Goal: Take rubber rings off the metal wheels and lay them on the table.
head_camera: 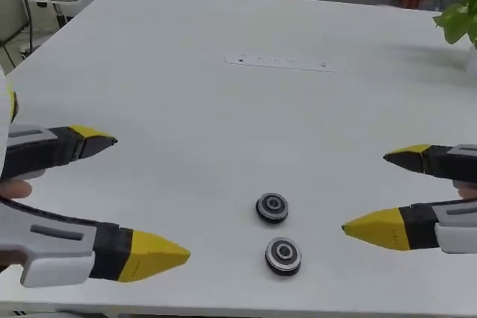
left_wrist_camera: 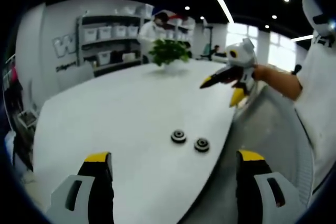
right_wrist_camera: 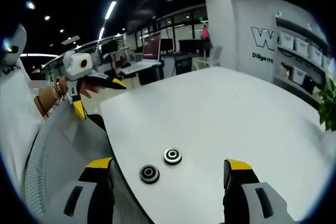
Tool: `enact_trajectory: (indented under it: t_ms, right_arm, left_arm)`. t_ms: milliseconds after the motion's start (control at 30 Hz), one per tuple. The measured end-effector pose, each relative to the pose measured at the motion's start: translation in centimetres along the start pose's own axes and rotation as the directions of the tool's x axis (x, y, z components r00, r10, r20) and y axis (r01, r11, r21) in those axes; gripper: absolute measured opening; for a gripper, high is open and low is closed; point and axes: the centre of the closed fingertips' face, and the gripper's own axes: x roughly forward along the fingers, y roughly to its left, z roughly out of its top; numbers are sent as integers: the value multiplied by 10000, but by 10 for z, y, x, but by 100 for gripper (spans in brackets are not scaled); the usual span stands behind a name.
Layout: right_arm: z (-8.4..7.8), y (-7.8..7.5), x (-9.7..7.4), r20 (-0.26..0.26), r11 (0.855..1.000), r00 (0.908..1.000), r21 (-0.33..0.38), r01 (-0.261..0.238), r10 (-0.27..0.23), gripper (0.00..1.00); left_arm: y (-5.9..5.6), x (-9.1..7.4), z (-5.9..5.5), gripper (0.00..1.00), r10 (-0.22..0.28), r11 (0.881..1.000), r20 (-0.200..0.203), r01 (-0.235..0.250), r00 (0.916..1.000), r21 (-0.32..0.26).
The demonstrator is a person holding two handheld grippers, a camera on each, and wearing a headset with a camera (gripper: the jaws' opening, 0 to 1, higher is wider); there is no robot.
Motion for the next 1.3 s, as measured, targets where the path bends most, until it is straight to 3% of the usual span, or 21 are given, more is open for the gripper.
enact_trajectory:
  t_ms: [133,233,267,333,400,567,667,733,833,933,1000,1067,1133,1167,1233,1300]
  right_arm:
    - [12,-2,5,172,9996,9998,-249,-93,98,84]
    - [25,-1,9,664,9982,9971,-503,-327,360,83]
    - [31,2,11,1003,9974,9934,-517,-500,550,82]
    - [36,8,15,1179,9928,9866,-548,-1069,1127,80]
    - [41,10,18,1335,9903,9828,-714,-1193,1280,79]
    - [49,14,26,1740,9841,9701,-842,-1566,1692,75]
    - [43,14,31,1774,9824,9674,-809,-1686,1807,70]
    - [30,13,37,1494,9830,9725,-708,-1697,1786,68]
    - [4,12,44,634,9805,9804,-755,-1815,1863,63]
    - [-11,15,51,235,9776,9791,-661,-2000,2019,60]
    - [-23,16,54,-248,9746,9769,-679,-2136,2123,57]
    - [-29,18,57,-442,9725,9745,-680,-2226,2200,52]
    - [-36,23,61,-698,9656,9684,-869,-2450,2394,50]
    - [-39,23,63,-770,9665,9687,-850,-2424,2361,50]
    - [-51,27,65,-1266,9621,9596,-759,-2619,2513,48]
    - [-60,31,66,-1694,9531,9491,-1021,-2848,2655,46]
  left_arm:
    - [4,5,15,98,-63,9988,247,51,9997,489]
    - [4,12,28,98,-322,9969,638,275,9974,735]
    - [1,17,38,98,-594,9954,1094,506,9922,811]
    - [-4,23,52,98,-1063,9937,1725,983,9793,540]
    - [-8,29,61,98,-1435,9887,1938,1320,9705,712]
    - [-7,47,80,98,-1718,9824,2431,1478,9547,1139]
    - [-18,60,83,97,-2160,9709,2435,1815,9455,1565]
    - [-25,70,82,96,-2397,9604,2260,1965,9442,1975]
    - [-29,87,76,90,-2575,9438,1569,2133,9534,2526]
    - [-32,98,83,90,-2751,9398,1777,2252,9449,2571]
    - [-38,104,89,88,-2881,9377,1952,2349,9375,2559]
    - [-35,108,90,85,-2916,9351,2109,2316,9330,2682]
    - [-40,113,84,80,-3038,9264,2054,2380,9304,2918]
    - [-40,115,79,77,-3088,9264,2077,2441,9282,2868]
    - [-41,115,70,72,-3180,9336,2313,2611,9194,2454]
    - [-40,115,59,67,-3176,9341,2315,2614,9195,2431]
